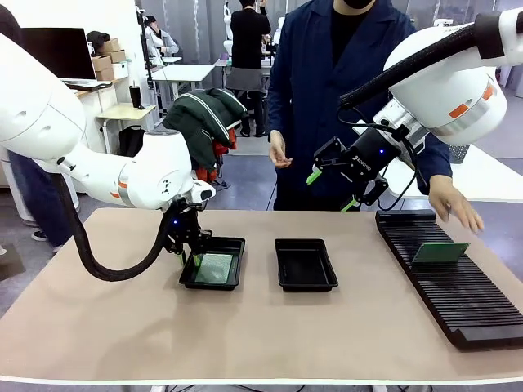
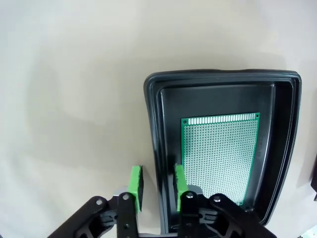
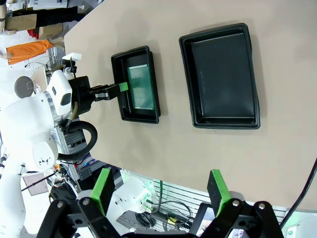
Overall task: Inspect and transfer BCBs to ESD trays.
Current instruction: Pick up the ESD tray and place it on the left side of the table.
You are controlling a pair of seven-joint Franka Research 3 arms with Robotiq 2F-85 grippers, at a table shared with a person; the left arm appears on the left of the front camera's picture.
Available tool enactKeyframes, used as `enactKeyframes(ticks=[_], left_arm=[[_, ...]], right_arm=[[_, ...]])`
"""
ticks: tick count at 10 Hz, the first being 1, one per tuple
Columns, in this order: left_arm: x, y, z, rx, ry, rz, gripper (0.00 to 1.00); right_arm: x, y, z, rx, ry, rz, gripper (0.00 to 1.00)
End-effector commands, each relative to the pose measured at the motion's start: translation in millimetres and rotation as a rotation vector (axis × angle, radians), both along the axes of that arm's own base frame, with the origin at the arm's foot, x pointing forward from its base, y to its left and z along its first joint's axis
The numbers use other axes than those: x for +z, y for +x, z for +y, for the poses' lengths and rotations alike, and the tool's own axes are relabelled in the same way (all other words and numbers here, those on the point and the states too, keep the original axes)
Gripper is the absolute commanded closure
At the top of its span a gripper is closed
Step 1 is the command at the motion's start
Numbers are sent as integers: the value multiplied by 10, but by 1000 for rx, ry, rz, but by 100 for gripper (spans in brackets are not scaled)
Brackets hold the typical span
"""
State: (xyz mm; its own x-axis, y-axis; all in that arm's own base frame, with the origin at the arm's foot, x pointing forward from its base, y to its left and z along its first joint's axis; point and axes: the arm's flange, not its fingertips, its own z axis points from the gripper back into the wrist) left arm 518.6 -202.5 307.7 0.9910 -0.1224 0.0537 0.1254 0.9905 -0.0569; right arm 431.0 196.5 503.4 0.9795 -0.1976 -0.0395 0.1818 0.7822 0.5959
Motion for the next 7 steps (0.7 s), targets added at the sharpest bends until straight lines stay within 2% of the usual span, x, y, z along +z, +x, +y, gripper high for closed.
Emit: enactKeyframes(ticks=[1, 2, 3, 4, 6, 7], left_arm=[[-16, 27, 4, -21, 10, -3, 74], [-22, 25, 1, -23, 9, -2, 83], [-26, 25, 1, -22, 5, -1, 85], [-28, 28, 2, -22, 4, 0, 93], [-23, 22, 4, -19, 1, 1, 100], [-27, 14, 16, -19, -1, 2, 100]], right_arm=[[7, 31, 6, -5, -18, 4, 0], [7, 31, 6, -5, -18, 4, 0], [7, 31, 6, -5, -18, 4, 0], [7, 31, 6, -5, -18, 4, 0], [7, 31, 6, -5, -18, 4, 0], [7, 31, 6, -5, -18, 4, 0]])
